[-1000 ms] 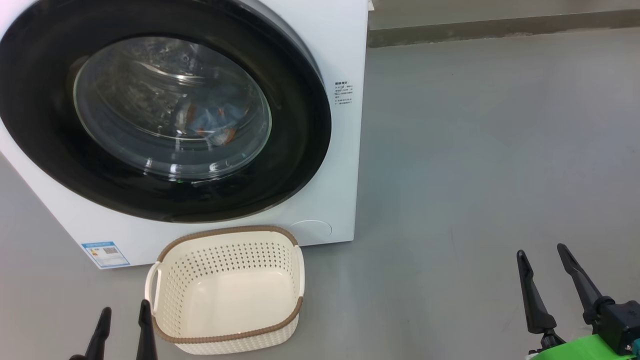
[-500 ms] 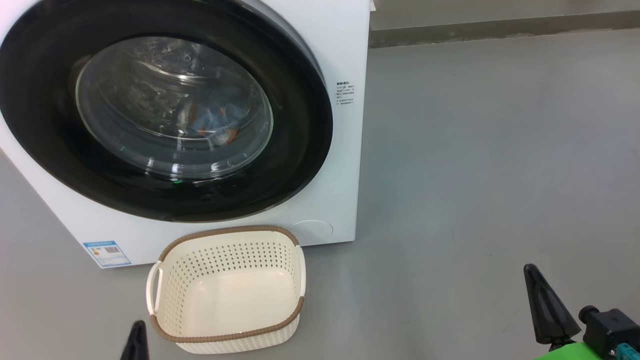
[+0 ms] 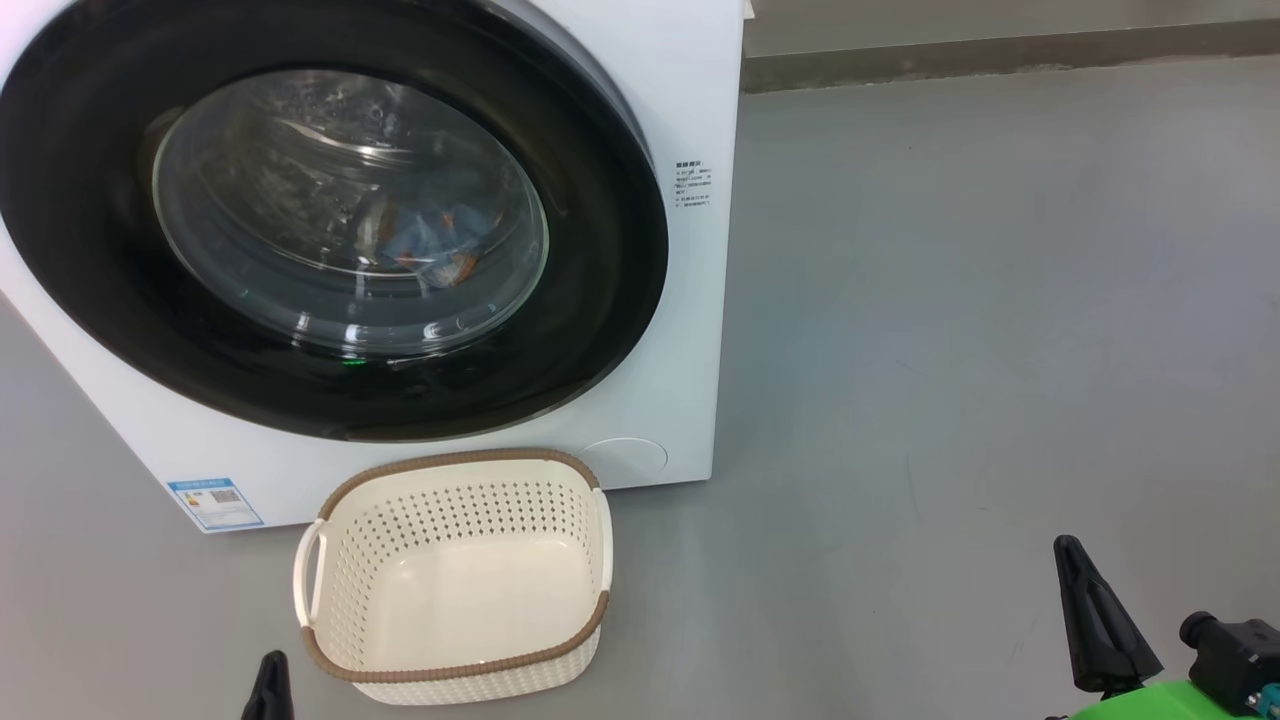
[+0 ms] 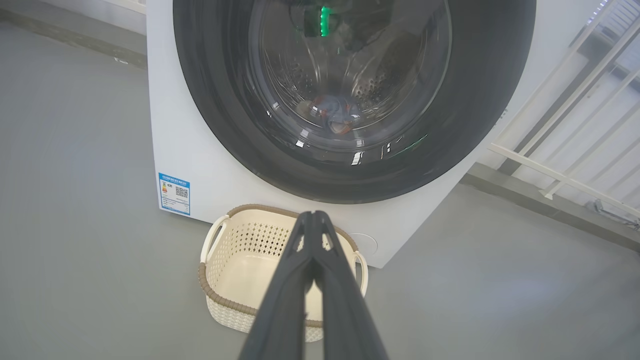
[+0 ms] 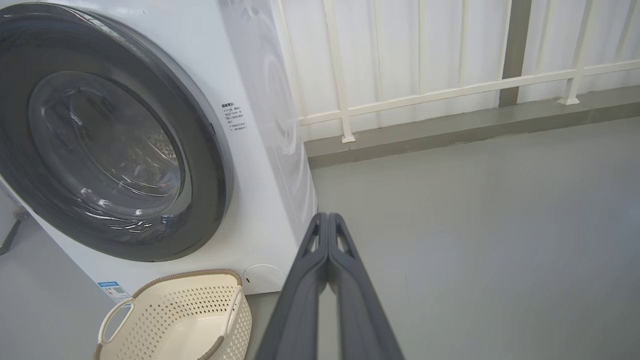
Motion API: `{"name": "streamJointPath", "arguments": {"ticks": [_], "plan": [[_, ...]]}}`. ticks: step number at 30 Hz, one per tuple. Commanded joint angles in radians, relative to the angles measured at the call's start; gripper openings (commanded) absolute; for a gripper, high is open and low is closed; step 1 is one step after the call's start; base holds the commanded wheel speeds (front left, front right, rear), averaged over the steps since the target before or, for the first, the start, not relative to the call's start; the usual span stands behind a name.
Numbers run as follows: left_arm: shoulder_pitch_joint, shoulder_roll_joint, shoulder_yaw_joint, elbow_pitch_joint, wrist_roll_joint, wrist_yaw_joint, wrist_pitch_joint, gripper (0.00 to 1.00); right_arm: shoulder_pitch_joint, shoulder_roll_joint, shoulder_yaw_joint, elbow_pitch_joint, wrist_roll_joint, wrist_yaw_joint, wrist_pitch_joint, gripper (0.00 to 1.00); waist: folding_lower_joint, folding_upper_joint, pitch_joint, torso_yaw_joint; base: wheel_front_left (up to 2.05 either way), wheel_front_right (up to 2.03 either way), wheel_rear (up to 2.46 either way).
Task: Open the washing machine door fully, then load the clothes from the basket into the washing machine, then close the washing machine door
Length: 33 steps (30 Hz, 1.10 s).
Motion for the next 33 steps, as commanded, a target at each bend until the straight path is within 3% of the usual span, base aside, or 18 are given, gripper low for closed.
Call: {"name": "streamJointPath", "arguments": {"ticks": [1,33], "plan": [[-0.041,0.014,0.011,-0.017,-0.031,0.000,0.007,0.00,-0.024,-0.005,0.000,-0.019,0.039,-0.001,0.007,0.00,-0.0001,0.0000,0.000,0.000,0.00,0.00,0.00],[-0.100,0.022,0.024,0.012,-0.355,-0.001,0.098,0.00,-0.067,0.004,-0.002,0.026,0.408,-0.002,0.099,0.00,-0.0001,0.0000,0.008,0.007,0.00,0.00,0.00]]}}
